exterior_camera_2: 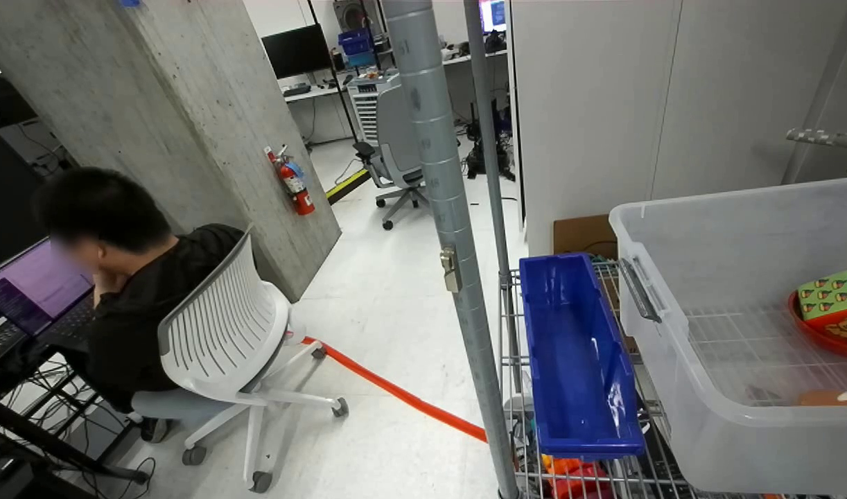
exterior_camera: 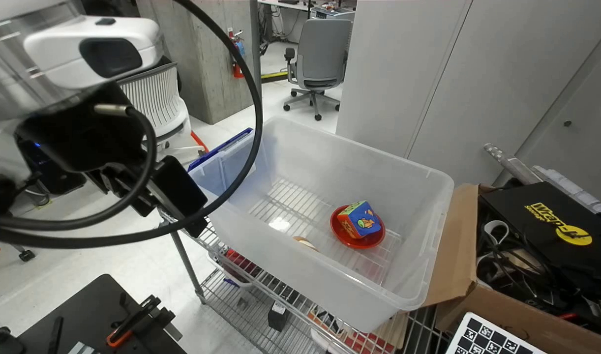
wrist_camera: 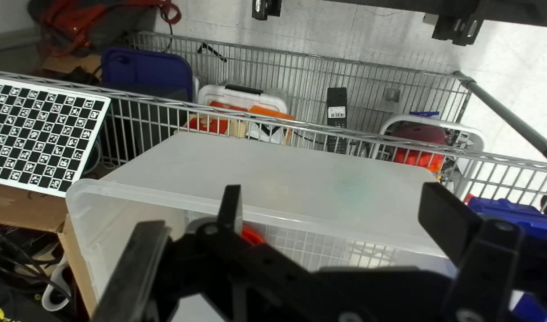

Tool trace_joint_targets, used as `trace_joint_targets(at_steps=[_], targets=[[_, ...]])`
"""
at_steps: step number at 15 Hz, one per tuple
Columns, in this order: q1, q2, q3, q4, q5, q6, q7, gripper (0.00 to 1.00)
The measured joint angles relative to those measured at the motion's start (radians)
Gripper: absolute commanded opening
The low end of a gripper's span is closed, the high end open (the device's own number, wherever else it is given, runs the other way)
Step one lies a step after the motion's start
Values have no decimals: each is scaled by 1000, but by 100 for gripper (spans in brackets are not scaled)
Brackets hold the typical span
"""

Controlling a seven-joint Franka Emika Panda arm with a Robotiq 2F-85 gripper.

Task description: Take the cube out of the red bowl

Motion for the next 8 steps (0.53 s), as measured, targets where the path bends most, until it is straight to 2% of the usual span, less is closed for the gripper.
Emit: trace_joint_targets(at_steps=[2,4,8], targets=[[-2,16,-3,5,0,34,25,100],[-18,71,-14,34,3,116,74,100],[-93,284,-46,183,4,263,182,100]])
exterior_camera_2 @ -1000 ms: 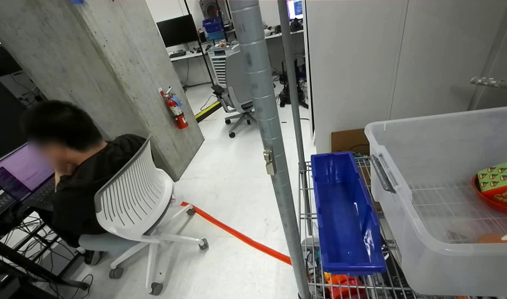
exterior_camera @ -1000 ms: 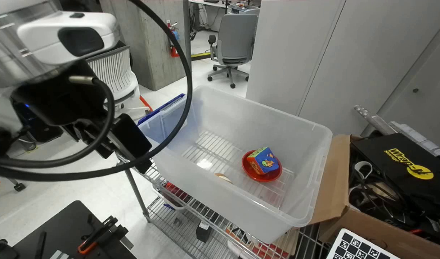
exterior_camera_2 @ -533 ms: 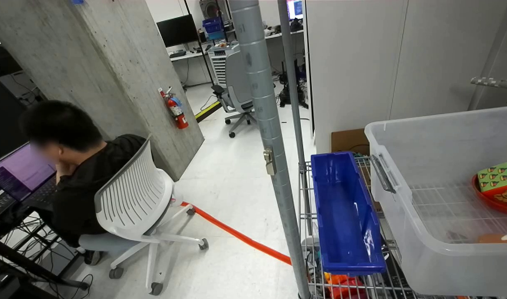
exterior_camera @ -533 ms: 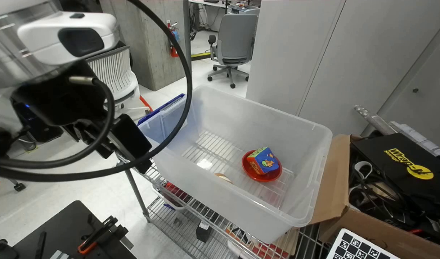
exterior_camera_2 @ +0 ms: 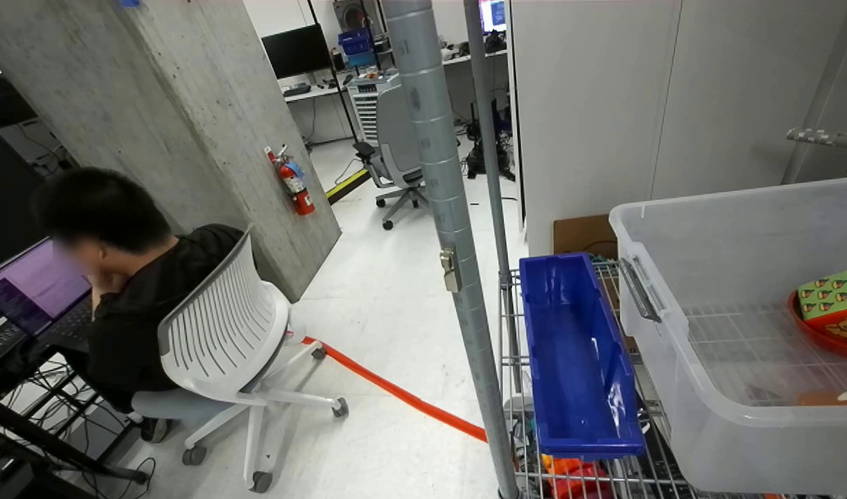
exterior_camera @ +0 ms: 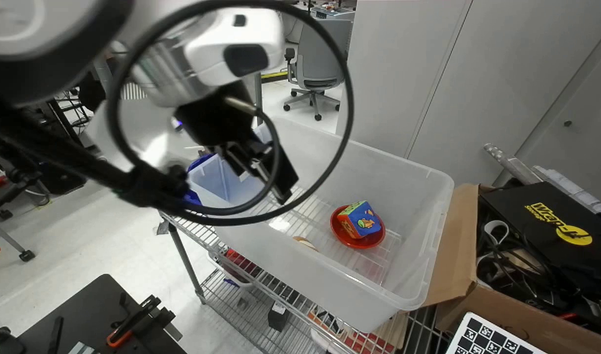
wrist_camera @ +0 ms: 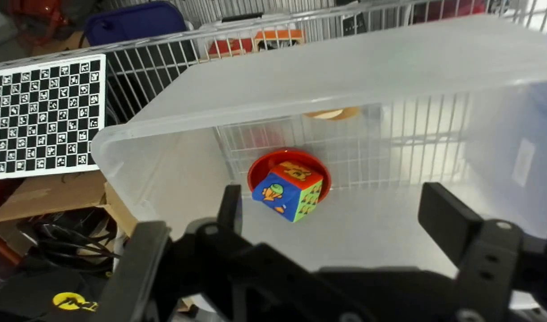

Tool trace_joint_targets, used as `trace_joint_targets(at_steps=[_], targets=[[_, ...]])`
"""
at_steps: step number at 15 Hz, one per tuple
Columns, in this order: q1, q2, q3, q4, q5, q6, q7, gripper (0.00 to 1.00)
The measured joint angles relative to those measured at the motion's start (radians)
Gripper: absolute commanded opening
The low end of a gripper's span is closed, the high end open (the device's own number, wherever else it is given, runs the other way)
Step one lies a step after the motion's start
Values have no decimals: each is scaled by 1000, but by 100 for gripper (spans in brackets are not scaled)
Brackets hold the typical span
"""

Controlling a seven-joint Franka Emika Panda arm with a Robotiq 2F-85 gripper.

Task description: Take the cube out of the red bowl

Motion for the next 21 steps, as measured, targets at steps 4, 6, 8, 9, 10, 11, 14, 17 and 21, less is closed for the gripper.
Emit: trace_joint_targets(at_steps=[4,6,8,9,10,11,14,17,21], targets=[[-39,248,-42,214,36,45,118,100],[-42,374,-59,329,57,53,154,100],[-40,505,-71,444,58,52,200,100],[-33,570,-83,499,58,51,227,100],[-27,634,-90,553,81,49,250,100],[-21,700,-96,607,108,48,269,100],[6,891,-121,769,155,48,327,100],[31,1051,-136,921,177,48,349,100],[55,1194,-139,1085,197,51,363,100]])
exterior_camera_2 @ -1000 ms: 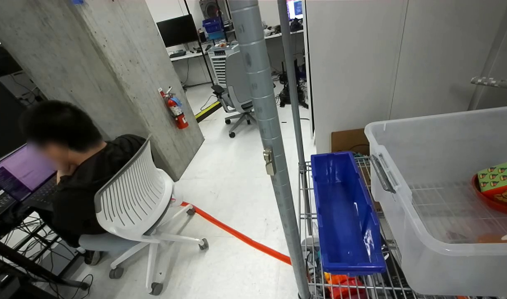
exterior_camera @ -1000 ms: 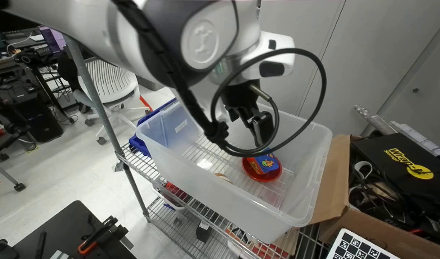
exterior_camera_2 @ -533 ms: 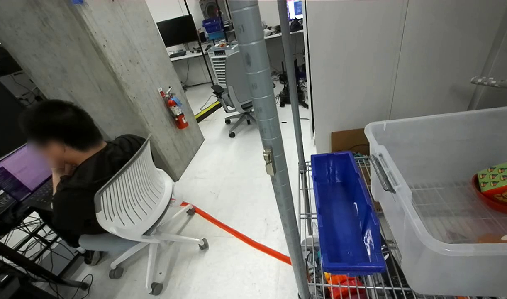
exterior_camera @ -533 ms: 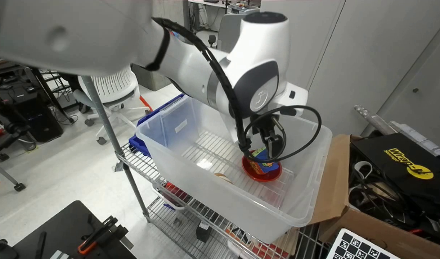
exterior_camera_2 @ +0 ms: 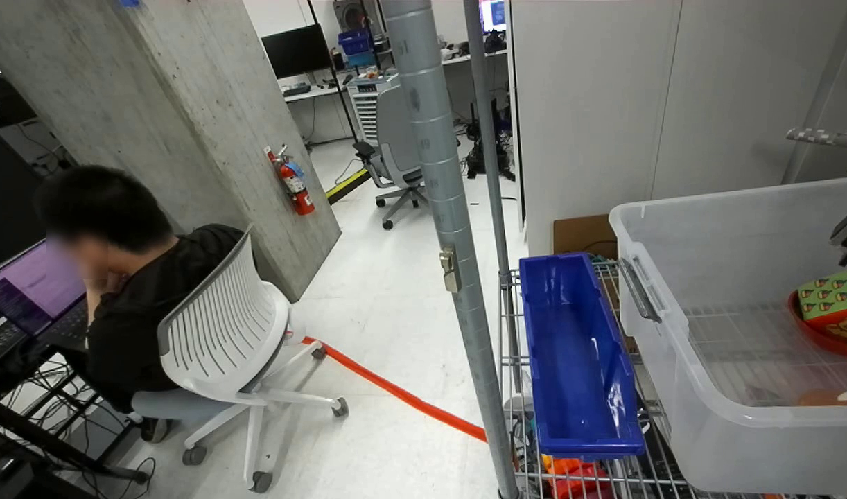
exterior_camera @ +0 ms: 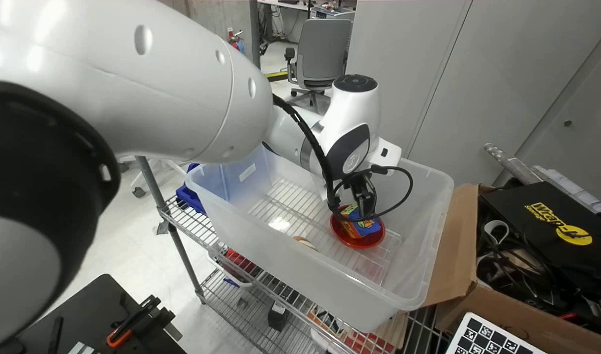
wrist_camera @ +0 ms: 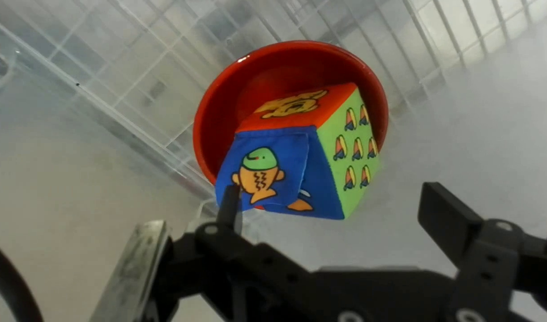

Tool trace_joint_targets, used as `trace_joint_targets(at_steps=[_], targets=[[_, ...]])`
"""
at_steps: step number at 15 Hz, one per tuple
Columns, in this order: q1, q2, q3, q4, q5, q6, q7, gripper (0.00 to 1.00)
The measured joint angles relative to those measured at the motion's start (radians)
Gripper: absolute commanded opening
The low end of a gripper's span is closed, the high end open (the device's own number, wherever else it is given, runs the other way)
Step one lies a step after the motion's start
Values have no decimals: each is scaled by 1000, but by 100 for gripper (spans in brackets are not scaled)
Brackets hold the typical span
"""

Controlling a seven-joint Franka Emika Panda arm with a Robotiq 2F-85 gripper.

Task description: Take the cube out of the red bowl

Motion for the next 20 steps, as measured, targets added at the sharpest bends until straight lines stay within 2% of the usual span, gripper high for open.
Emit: trace_joint_targets(at_steps=[8,10,16,20], targets=[[5,172,-45,210,0,-33,9,100],[5,206,-52,253,0,-50,13,74],[7,298,-55,367,0,-82,17,27],[6,339,-74,434,-1,-97,20,2]])
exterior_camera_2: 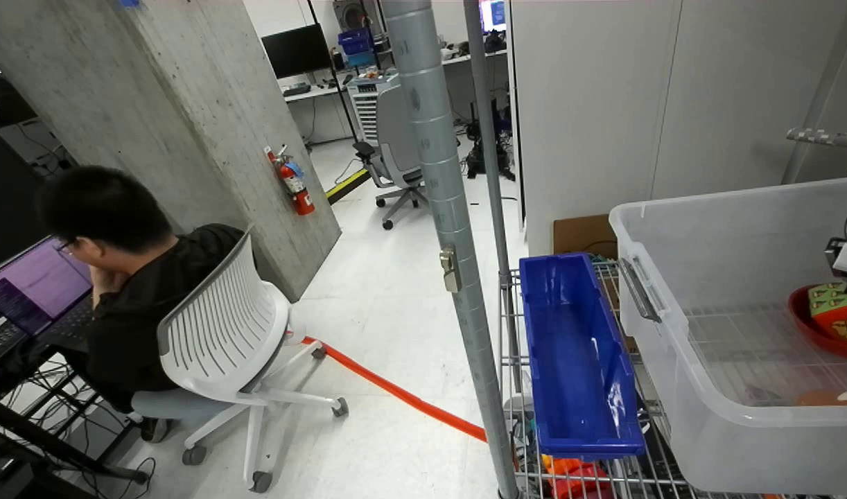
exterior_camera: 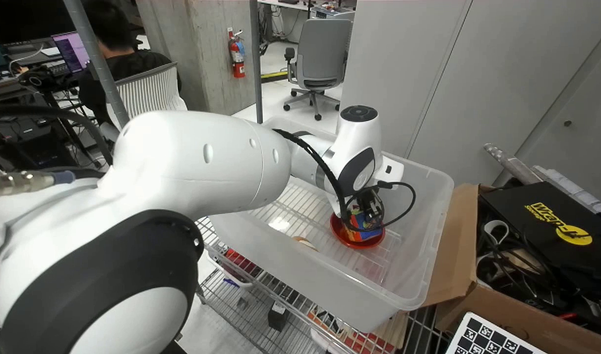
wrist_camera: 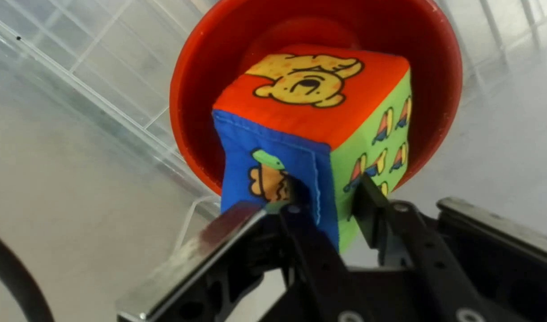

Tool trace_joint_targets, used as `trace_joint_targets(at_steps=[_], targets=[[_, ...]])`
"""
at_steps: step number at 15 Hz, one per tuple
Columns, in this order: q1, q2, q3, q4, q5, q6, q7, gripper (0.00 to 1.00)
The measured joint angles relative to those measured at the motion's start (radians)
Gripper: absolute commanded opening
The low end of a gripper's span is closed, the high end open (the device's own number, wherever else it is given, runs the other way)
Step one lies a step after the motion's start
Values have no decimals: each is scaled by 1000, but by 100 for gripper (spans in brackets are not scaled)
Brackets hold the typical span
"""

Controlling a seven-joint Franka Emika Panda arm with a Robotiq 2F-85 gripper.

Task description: Take the cube out of the red bowl

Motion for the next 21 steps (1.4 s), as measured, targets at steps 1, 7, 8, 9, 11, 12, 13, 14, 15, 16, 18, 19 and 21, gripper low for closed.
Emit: trace_joint_targets(at_steps=[1,7,8,9,11,12,13,14,15,16,18,19,21], targets=[[-1,6,-5,13,0,-8,0,0],[6,15,-12,48,-3,-25,2,1],[12,13,-19,48,-7,-27,5,1],[23,9,-30,47,-14,-31,13,1],[55,-14,-71,32,-50,-56,45,1],[78,-35,-101,17,-78,-76,72,1],[103,-61,-129,-2,-102,-104,97,1],[127,-91,-150,-26,-120,-132,113,1],[147,-126,-156,-53,-140,-161,116,1],[165,-160,-151,-82,-149,-185,117,1],[193,-221,-117,-141,-150,-203,106,1],[202,-244,-89,-169,-150,-202,98,1],[216,-266,-41,-216,-149,-192,90,1]])
